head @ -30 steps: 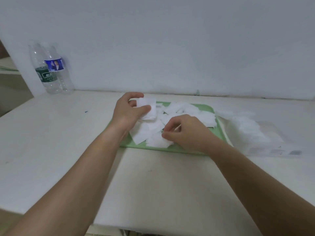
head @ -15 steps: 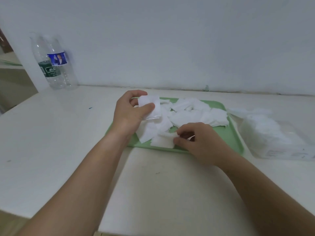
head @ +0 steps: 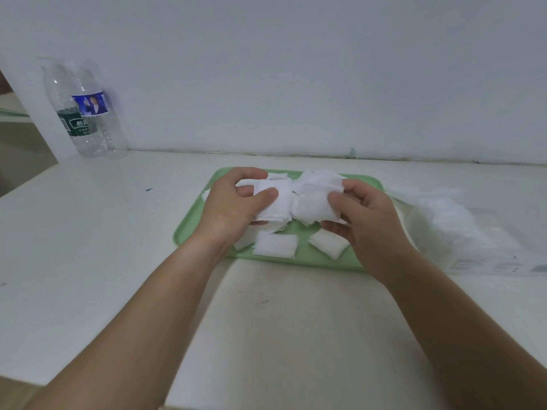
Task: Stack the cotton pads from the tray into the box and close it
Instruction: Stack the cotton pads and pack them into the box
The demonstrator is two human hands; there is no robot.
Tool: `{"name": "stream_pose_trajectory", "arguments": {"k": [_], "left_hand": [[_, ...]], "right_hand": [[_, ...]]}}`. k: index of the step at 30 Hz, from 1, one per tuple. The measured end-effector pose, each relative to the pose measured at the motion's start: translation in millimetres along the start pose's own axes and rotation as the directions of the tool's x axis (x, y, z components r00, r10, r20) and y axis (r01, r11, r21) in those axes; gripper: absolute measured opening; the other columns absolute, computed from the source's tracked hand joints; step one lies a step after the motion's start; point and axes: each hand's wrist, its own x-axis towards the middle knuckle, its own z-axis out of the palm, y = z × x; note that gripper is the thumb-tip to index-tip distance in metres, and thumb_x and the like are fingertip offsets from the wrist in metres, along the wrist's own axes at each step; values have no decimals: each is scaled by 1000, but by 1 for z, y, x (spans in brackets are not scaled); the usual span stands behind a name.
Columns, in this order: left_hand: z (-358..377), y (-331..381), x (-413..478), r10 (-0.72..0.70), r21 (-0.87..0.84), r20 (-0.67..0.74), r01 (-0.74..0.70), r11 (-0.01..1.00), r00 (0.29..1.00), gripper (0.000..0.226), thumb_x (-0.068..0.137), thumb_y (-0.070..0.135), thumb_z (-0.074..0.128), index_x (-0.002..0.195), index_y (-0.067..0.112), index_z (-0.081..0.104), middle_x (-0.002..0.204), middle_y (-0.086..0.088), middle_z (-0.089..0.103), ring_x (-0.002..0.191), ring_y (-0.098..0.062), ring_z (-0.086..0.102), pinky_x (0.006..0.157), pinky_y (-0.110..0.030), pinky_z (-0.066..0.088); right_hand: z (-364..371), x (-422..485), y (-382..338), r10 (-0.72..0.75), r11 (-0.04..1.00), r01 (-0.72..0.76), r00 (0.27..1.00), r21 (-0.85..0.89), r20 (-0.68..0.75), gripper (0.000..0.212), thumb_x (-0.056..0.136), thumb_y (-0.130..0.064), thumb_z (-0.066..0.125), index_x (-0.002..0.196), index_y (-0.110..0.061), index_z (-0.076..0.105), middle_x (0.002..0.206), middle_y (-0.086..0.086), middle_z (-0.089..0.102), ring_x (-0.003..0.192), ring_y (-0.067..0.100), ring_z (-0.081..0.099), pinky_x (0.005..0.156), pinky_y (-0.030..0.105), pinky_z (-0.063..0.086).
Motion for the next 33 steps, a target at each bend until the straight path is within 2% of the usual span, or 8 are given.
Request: {"name": "stream_pose_trajectory", "arguments": {"k": [4, 7, 12, 18, 23, 26, 30, 33], "left_hand": [[4, 1, -3, -1, 66, 71, -4, 998, 997, 22, 89, 19, 75, 109, 26, 69, 107, -18, 71, 92, -24, 71, 56, -24, 55], [8, 1, -5, 16, 122, 141, -34, 992, 990, 22, 89, 18, 75, 107, 28, 68, 98, -21, 73, 80, -25, 70, 55, -27, 55], [12, 3, -9, 20, 154, 251, -61, 986, 968, 20, 90, 7, 69, 106, 19, 69, 87, -17, 77, 71, -26, 71, 59, -33, 55], [15, 7, -16, 44, 110, 306, -81, 991, 951, 25, 95, -1, 57, 98, 19, 71, 76, -13, 73, 60, -16, 68, 53, -22, 52], [16, 8, -14, 7, 41, 283, -19, 999, 959, 25, 105, 25, 50, 99, 14, 72, 85, -4, 75, 74, -21, 72, 57, -28, 56], [15, 7, -15, 31, 48, 304, -48, 998, 952, 15, 93, 25, 69, 107, 19, 70, 90, -5, 77, 80, -22, 74, 65, -34, 60], [6, 1, -4, 122, 91, 71, -128, 988, 990, 30, 85, 6, 77, 110, 20, 67, 90, -7, 78, 79, -20, 74, 73, -39, 59], [-6, 0, 4, 98, 53, -138, -92, 994, 985, 29, 86, 7, 74, 111, 19, 65, 82, 2, 78, 72, -13, 73, 69, -37, 61]], "right_hand": [[-1, 0, -1, -18, 999, 13, 989, 37, 146, 20, 93, -2, 61, 106, -16, 68, 91, 2, 76, 87, 17, 71, 76, 34, 59], [0, 0, -3, -35, 998, 23, 981, 67, 188, 34, 77, -13, 73, 110, -11, 67, 90, 13, 76, 87, 26, 71, 82, 40, 60], [-1, 0, -4, -57, 994, 64, 996, -87, 75, 35, 77, -2, 81, 107, -8, 66, 84, 15, 76, 83, 30, 74, 76, 41, 60], [-1, 0, -4, -59, 981, 64, 998, -186, 33, 38, 73, -3, 85, 106, -5, 66, 79, 14, 75, 73, 24, 74, 67, 34, 60], [-2, 1, -1, -84, 949, 80, 996, -305, 1, 36, 71, -11, 88, 100, -12, 67, 70, 0, 71, 64, 16, 69, 69, 34, 60], [0, 1, 4, -161, 900, 118, 985, -420, -67, 28, 74, -27, 87, 93, -19, 68, 66, -9, 65, 57, 6, 59, 63, 22, 51], [4, 1, 10, -268, 805, 165, 958, -570, -101, 16, 92, -33, 65, 80, -23, 64, 62, -16, 57, 54, 3, 49, 57, 25, 44], [10, -4, 18, -238, 530, 241, 963, -813, 130, 8, 91, -32, 64, 84, -28, 67, 76, -18, 65, 67, 4, 56, 68, 28, 49]]}}
